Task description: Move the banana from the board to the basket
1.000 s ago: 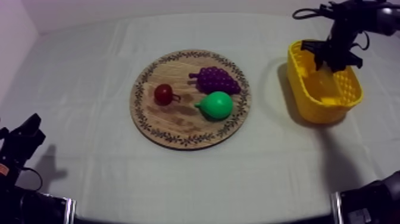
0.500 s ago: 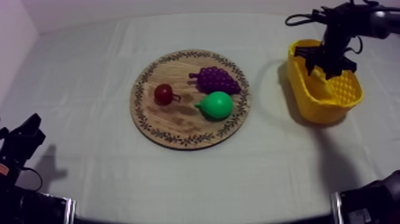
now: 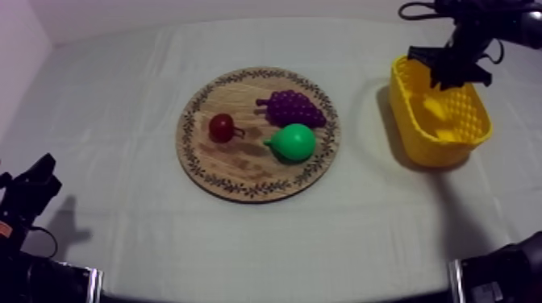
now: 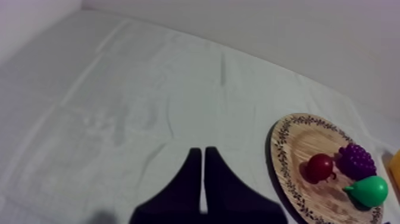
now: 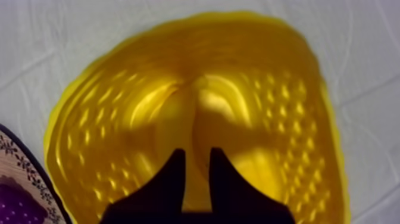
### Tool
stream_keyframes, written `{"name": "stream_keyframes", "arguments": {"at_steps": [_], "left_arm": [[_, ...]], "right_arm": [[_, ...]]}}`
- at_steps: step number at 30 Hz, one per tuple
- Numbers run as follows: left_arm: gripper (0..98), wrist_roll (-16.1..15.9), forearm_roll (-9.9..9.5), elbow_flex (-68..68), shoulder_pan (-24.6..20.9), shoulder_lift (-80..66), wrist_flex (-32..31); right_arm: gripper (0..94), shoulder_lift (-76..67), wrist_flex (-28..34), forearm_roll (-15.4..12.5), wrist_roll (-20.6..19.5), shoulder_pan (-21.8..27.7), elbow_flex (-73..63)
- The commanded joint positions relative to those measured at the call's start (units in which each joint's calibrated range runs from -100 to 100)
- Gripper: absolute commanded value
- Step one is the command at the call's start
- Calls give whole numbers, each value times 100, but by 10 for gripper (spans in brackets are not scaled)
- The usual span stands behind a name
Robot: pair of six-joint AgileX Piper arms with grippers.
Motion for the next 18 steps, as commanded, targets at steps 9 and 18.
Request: {"name": "stream_keyframes", "arguments": {"at_steps": [9, 18], "left_arm": [[1, -1, -2, 3, 0, -3, 0], [1, -1, -2, 3, 0, -3, 0]], "right_arm": [[98, -1046, -721, -401, 415, 189, 389], [35, -2536, -1908, -170, 238, 26, 1817]]}}
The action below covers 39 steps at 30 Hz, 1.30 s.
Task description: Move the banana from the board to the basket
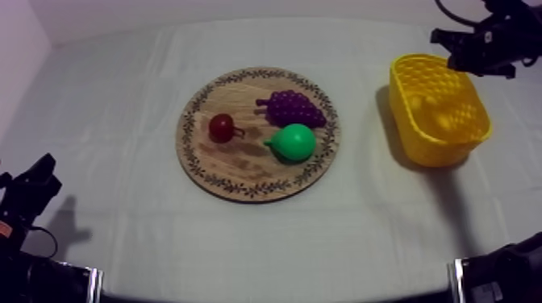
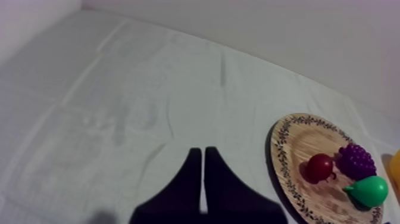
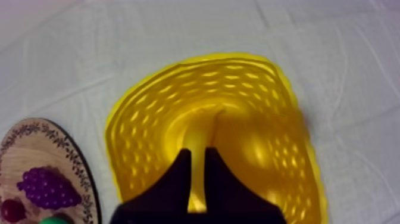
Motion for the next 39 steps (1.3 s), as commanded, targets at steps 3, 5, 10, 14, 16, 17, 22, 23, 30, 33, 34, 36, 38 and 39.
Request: {"name": "stream_keyframes", "arguments": {"at_steps": [3, 5, 10, 14, 16, 17, 22, 23, 30, 33, 34, 36, 38, 39], "left_arm": [[1, -1, -2, 3, 0, -3, 0], [1, 0, -2, 3, 0, -3, 0], [1, 1, -2, 3, 0, -3, 0], [1, 1, -2, 3, 0, -3, 0], [1, 1, -2, 3, 0, -3, 0], [1, 0, -2, 3, 0, -3, 0], [1, 1, -2, 3, 0, -3, 0], [1, 0, -2, 3, 0, -3, 0], [1, 2, -2, 3, 0, -3, 0], [1, 1, -2, 3, 0, -3, 0], [1, 2, -2, 3, 0, -3, 0], [1, -1, -2, 3, 0, -3, 0], [1, 1, -2, 3, 0, -3, 0], [1, 0, -2, 3, 0, -3, 0]], "right_arm": [[16, -879, -695, 313, -235, -141, 1015], [10, -1197, -972, 467, -345, -198, 1438], [6, -2056, -1854, 523, -283, -144, 2615], [5, -2825, -2509, 488, -73, -48, 3639], [5, -3219, -2715, 475, 32, -26, 4117], [5, -3414, -2784, 467, 83, -24, 4336], [5, -4436, -2812, 15, 590, 6, 5124], [5, -4681, -2763, -231, 823, 10, 5228], [5, -6678, -1303, -1461, 2083, -7, 5458], [5, -7336, -514, -1575, 2187, -61, 5447], [5, -7500, -327, -1602, 2202, -46, 5430], [5, -7783, -20, -1641, 2203, 6, 5384], [5, -7986, 213, -1663, 2188, 51, 5334], [5, -8045, 282, -1668, 2178, 64, 5318]]}}
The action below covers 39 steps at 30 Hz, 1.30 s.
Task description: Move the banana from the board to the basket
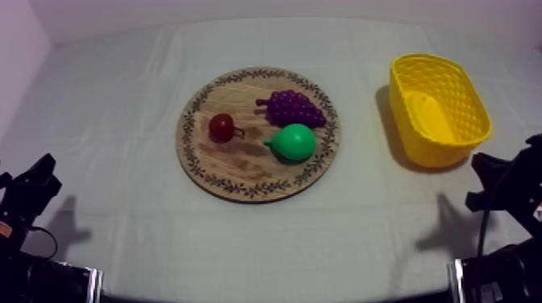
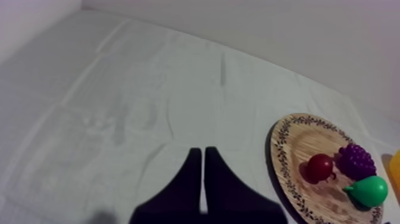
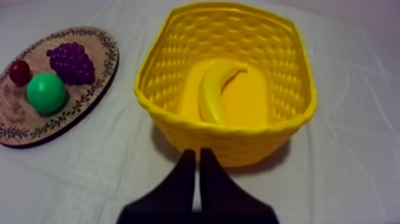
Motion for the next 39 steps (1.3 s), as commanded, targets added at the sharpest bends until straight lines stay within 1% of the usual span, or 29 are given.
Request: {"name": "stream_keyframes", "arguments": {"at_steps": [1, 10, 12, 14, 16, 20, 23, 39], "left_arm": [[1, 0, -2, 3, 0, -3, 0], [1, 1, -2, 3, 0, -3, 0], [1, 0, -2, 3, 0, -3, 0], [1, 1, -2, 3, 0, -3, 0], [1, 1, -2, 3, 0, -3, 0], [1, 1, -2, 3, 0, -3, 0], [1, 1, -2, 3, 0, -3, 0], [1, 0, -2, 3, 0, -3, 0]], "right_arm": [[5, -402, 303, -14, -39, 20, -18], [4, -488, 412, -24, -157, 157, -36], [4, -489, 165, -7, -164, 157, 43], [4, -489, -130, 5, -69, 165, 106], [4, -489, -255, 11, 96, 171, 137], [4, -489, -347, 15, 402, 175, 160], [4, -489, -366, 16, 516, 176, 165], [4, -489, -375, 16, 571, 177, 167]]}}
